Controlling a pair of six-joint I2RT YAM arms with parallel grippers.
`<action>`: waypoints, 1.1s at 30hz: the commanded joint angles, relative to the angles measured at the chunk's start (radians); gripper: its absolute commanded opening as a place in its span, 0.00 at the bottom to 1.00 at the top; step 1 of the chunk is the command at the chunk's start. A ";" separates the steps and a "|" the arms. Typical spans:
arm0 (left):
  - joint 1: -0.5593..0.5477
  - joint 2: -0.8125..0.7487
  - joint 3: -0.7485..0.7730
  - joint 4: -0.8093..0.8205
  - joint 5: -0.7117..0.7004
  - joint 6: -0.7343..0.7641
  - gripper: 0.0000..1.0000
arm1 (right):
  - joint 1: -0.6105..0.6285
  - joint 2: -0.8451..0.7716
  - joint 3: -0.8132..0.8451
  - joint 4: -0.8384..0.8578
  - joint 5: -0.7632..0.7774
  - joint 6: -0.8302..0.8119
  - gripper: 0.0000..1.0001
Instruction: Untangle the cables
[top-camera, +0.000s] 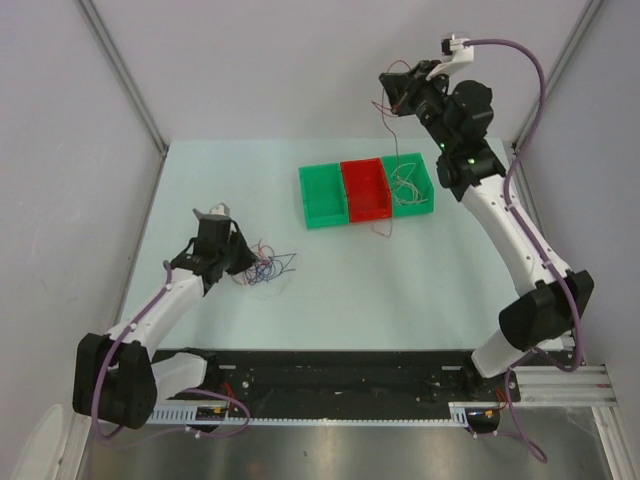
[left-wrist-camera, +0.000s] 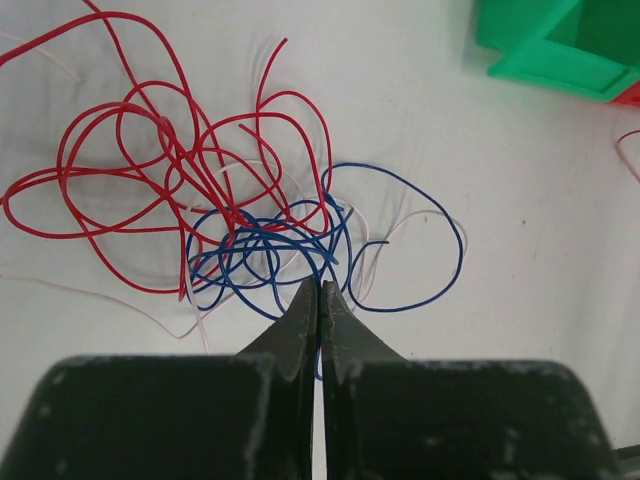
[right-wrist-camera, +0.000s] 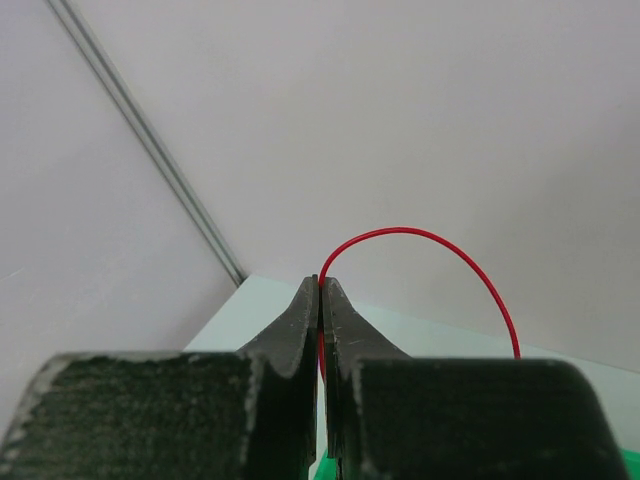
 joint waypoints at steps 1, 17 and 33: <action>-0.027 -0.013 0.038 0.048 0.039 0.039 0.00 | 0.021 0.086 0.095 0.097 0.018 -0.020 0.00; -0.040 0.064 0.049 0.065 0.078 0.102 0.01 | 0.067 0.290 0.328 0.067 0.133 -0.069 0.00; -0.041 0.045 0.041 0.063 0.064 0.116 0.00 | 0.063 0.508 0.628 0.078 0.236 -0.155 0.00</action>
